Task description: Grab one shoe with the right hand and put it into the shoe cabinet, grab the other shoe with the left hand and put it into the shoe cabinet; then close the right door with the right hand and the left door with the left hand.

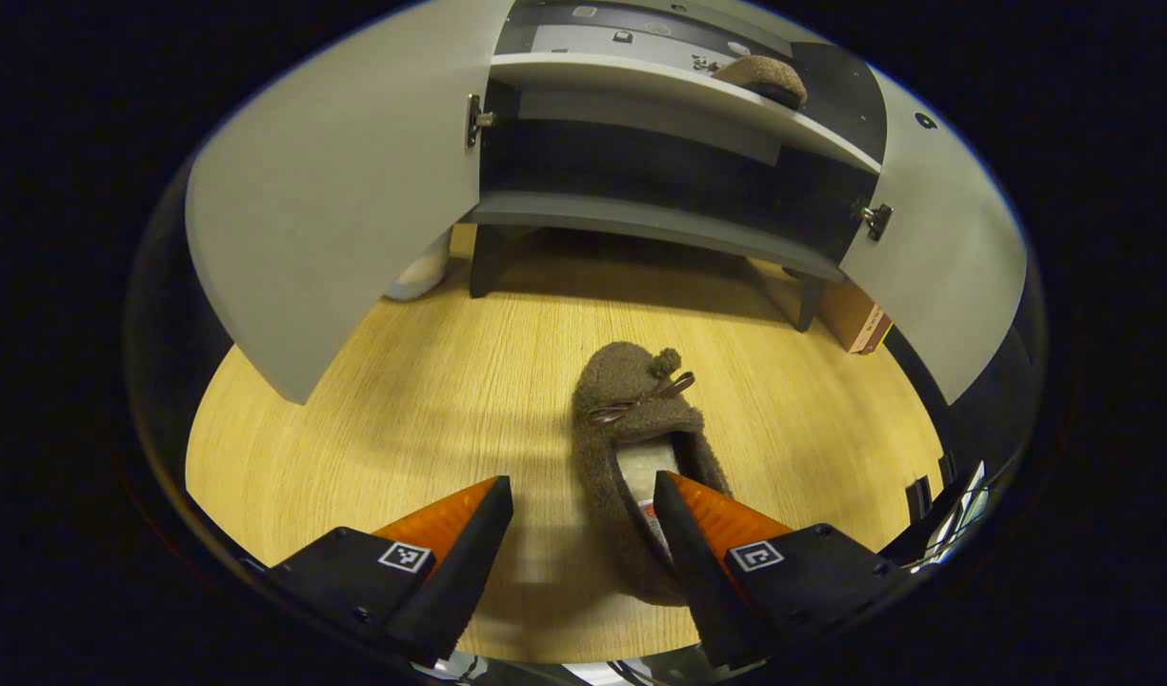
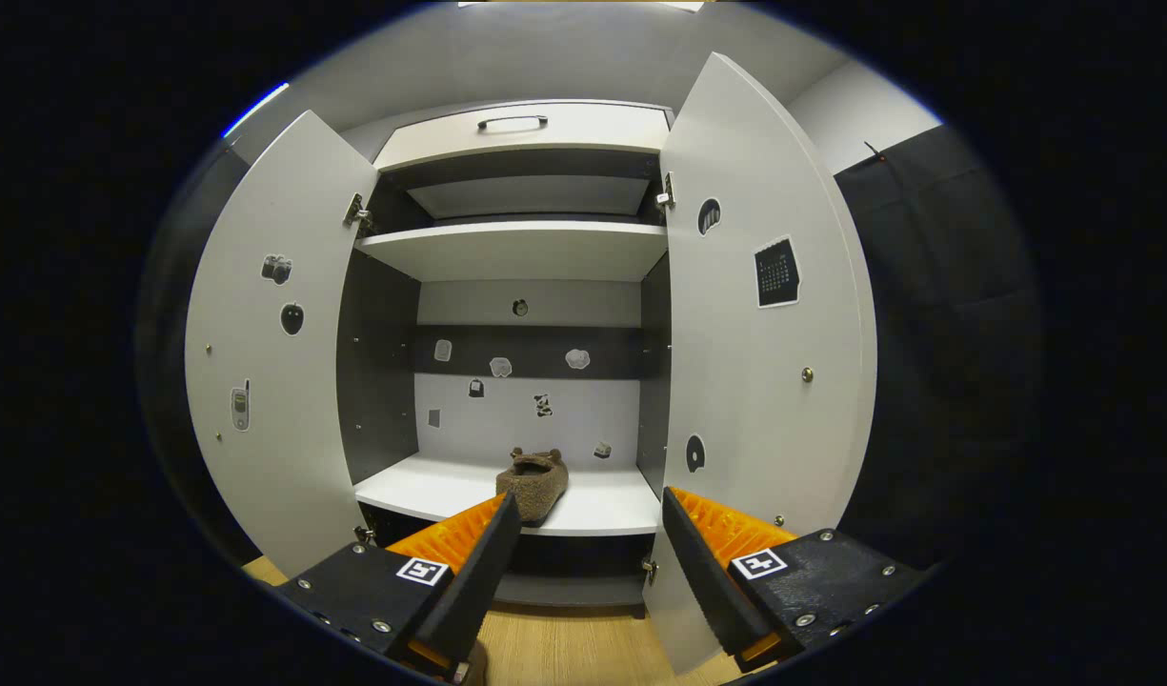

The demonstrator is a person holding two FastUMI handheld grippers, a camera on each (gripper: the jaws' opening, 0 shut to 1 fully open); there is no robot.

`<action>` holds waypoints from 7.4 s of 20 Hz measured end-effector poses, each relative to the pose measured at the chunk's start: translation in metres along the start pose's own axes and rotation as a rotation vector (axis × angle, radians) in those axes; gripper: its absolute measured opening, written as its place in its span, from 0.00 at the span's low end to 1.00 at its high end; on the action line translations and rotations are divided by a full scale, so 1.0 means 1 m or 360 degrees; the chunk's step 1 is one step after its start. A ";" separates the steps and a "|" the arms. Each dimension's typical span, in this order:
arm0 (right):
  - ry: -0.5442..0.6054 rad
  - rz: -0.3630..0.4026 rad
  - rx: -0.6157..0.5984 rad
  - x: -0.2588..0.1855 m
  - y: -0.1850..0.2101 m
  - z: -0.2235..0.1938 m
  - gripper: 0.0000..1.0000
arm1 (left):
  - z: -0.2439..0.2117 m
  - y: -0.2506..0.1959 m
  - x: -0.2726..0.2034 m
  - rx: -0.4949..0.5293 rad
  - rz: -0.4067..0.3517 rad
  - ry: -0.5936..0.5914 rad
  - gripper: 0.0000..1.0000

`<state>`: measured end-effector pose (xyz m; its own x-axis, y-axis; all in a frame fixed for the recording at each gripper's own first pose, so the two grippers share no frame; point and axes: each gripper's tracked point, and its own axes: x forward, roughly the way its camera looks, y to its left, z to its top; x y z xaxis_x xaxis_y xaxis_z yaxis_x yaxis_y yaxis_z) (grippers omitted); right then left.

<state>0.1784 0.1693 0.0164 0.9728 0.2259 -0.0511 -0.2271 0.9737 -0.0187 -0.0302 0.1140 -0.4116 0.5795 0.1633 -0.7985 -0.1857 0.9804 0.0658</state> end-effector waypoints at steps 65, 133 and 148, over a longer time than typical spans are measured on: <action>-0.0218 -0.0190 0.0103 -0.051 -0.081 0.077 0.92 | 0.500 -0.029 -0.026 0.0020 0.0076 -0.0603 0.18; 0.0072 0.0179 0.0166 0.007 -0.006 -0.038 0.89 | 0.271 0.164 -0.328 -0.0082 0.0441 -0.1358 0.95; 0.0032 0.0135 0.0146 0.002 -0.018 -0.031 0.89 | 0.288 0.166 -0.263 -0.0021 0.0299 -0.1271 0.96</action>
<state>0.1834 0.1509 -0.0139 0.9489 0.3079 -0.0684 -0.3026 0.9499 0.0780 0.0155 0.2652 -0.0180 0.9271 0.3589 -0.1077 -0.3425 0.9282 0.1453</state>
